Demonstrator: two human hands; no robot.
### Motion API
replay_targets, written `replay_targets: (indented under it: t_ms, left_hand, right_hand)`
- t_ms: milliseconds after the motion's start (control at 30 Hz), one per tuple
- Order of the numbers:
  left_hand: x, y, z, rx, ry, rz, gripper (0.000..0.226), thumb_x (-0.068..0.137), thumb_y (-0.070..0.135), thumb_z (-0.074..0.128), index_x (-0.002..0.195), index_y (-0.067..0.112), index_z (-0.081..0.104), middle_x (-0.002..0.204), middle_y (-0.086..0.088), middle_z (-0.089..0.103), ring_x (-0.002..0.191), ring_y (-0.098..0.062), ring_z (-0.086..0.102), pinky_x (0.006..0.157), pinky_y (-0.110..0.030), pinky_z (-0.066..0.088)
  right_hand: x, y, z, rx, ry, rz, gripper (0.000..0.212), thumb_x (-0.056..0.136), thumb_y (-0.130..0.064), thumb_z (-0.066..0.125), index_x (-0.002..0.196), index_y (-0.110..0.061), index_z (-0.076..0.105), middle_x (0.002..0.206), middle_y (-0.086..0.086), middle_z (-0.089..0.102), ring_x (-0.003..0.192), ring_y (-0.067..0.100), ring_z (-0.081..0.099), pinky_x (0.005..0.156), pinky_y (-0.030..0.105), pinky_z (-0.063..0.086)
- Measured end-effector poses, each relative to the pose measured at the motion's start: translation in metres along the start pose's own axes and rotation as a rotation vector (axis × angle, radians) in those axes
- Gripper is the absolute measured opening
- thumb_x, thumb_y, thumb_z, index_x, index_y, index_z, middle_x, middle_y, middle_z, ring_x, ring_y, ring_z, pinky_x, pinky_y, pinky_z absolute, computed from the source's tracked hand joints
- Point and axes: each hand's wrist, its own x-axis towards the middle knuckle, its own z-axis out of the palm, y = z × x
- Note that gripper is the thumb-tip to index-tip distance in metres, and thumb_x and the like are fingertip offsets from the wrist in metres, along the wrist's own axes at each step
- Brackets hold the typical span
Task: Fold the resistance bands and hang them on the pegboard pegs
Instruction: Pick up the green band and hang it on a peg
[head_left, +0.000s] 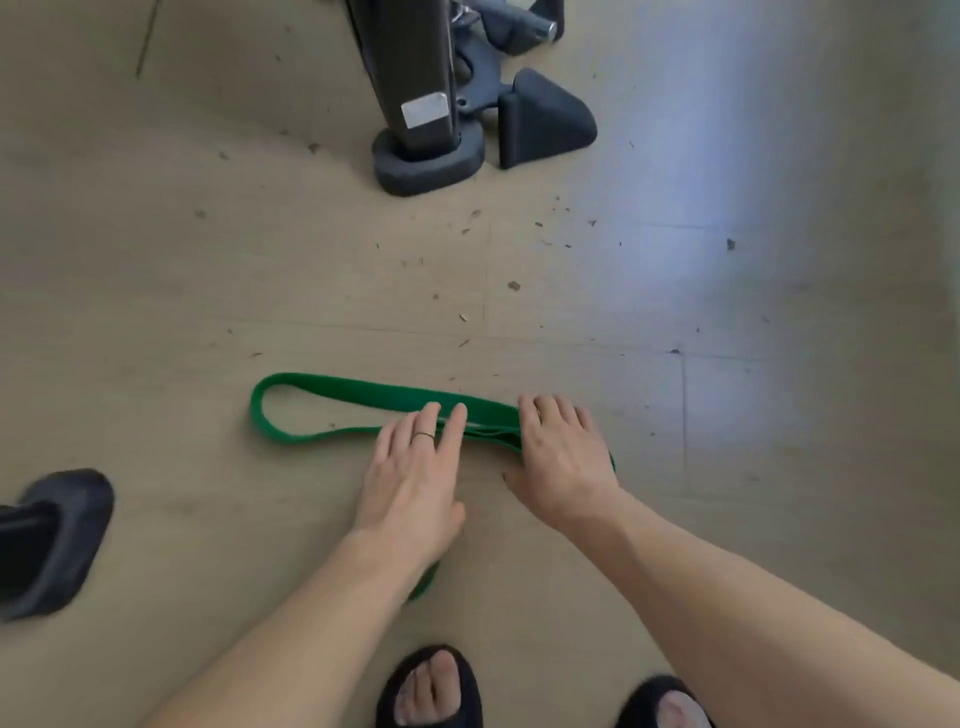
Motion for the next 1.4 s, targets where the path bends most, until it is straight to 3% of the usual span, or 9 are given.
replay_targets:
  t_ms: [200,367,500,633,733,933,1067,1233,1400]
  left_hand:
    - [0.073,-0.009,0.068,0.109,0.001,0.024,0.103,0.097,0.033,0.064,0.162,0.017,-0.015,0.173,-0.008,-0.005,0.159,-0.026,0.001,0.129,-0.04,-0.002]
    - [0.065,0.001,0.063,0.069,0.019,0.05,0.104,0.095,0.033,0.067,0.162,0.021,-0.012,0.173,-0.002,-0.001,0.159,-0.025,0.0,0.129,-0.041,-0.001]
    - [0.024,0.018,0.011,0.028,0.17,0.142,0.072,0.092,0.028,0.069,0.154,0.024,0.032,0.158,-0.006,0.04,0.151,-0.029,0.027,0.127,-0.042,0.012]
    - [-0.045,0.053,-0.087,-0.235,0.137,0.178,0.037,0.089,0.013,0.058,0.121,0.024,0.045,0.107,-0.004,0.066,0.107,-0.033,0.059,0.095,-0.04,0.045]
    - [-0.111,0.084,-0.167,-0.408,0.013,0.149,0.034,0.087,0.013,0.053,0.107,0.03,0.033,0.097,-0.004,0.064,0.087,-0.038,0.06,0.063,-0.041,0.045]
    - [-0.248,0.137,-0.315,-0.472,0.043,0.417,0.04,0.081,0.033,0.053,0.119,0.041,0.046,0.111,0.018,0.055,0.104,-0.014,0.055,0.078,-0.04,0.052]
    - [-0.329,0.184,-0.397,-0.46,0.065,0.684,0.027,0.073,0.037,0.047,0.098,0.029,0.054,0.094,0.014,0.056,0.092,-0.015,0.054,0.076,-0.044,0.05]
    - [-0.419,0.248,-0.474,-0.392,-0.085,0.877,0.024,0.086,0.029,0.073,0.099,0.029,0.052,0.078,0.003,0.059,0.073,-0.02,0.056,0.067,-0.043,0.051]
    - [-0.501,0.312,-0.511,-0.268,-0.062,1.165,0.028,0.087,0.03,0.079,0.104,0.022,0.057,0.082,0.017,0.053,0.074,-0.006,0.047,0.066,-0.026,0.041]
  right_hand:
    - [0.072,0.005,0.083,-0.095,0.061,-0.05,0.054,0.096,-0.027,0.055,0.143,-0.009,0.037,0.132,0.009,0.049,0.12,0.031,0.051,0.093,0.039,0.04]
    - [0.052,0.008,0.058,0.038,0.078,-0.151,0.032,0.093,-0.005,0.056,0.12,-0.017,0.044,0.115,0.005,0.051,0.102,0.029,0.058,0.065,0.037,0.035]
    - [-0.02,0.008,-0.002,0.258,0.266,-0.211,0.025,0.085,-0.009,0.065,0.107,-0.013,0.054,0.099,0.007,0.053,0.083,0.028,0.054,0.052,0.036,0.036]
    - [-0.108,0.008,-0.092,0.365,0.372,-0.117,0.028,0.074,-0.014,0.06,0.101,-0.013,0.053,0.087,0.006,0.058,0.078,0.03,0.049,0.061,0.041,0.044]
    - [-0.18,0.008,-0.174,0.499,0.425,-0.014,0.029,0.072,-0.016,0.054,0.1,-0.019,0.046,0.09,0.001,0.054,0.085,0.025,0.039,0.065,0.038,0.041]
    - [-0.344,0.029,-0.335,0.716,0.618,0.156,0.029,0.063,-0.014,0.051,0.089,-0.025,0.042,0.084,-0.013,0.05,0.083,0.017,0.031,0.064,0.03,0.034]
    - [-0.456,0.05,-0.417,0.749,0.691,0.261,0.032,0.061,-0.011,0.055,0.087,-0.026,0.045,0.075,-0.021,0.045,0.083,0.015,0.036,0.063,0.026,0.037]
    - [-0.585,0.075,-0.476,0.86,0.787,0.513,0.03,0.068,-0.002,0.063,0.086,-0.024,0.055,0.082,-0.014,0.047,0.088,0.011,0.046,0.067,0.018,0.04]
    - [-0.7,0.079,-0.501,0.961,0.842,0.714,0.037,0.071,0.001,0.065,0.089,-0.029,0.053,0.091,-0.011,0.055,0.081,0.003,0.054,0.066,0.011,0.039]
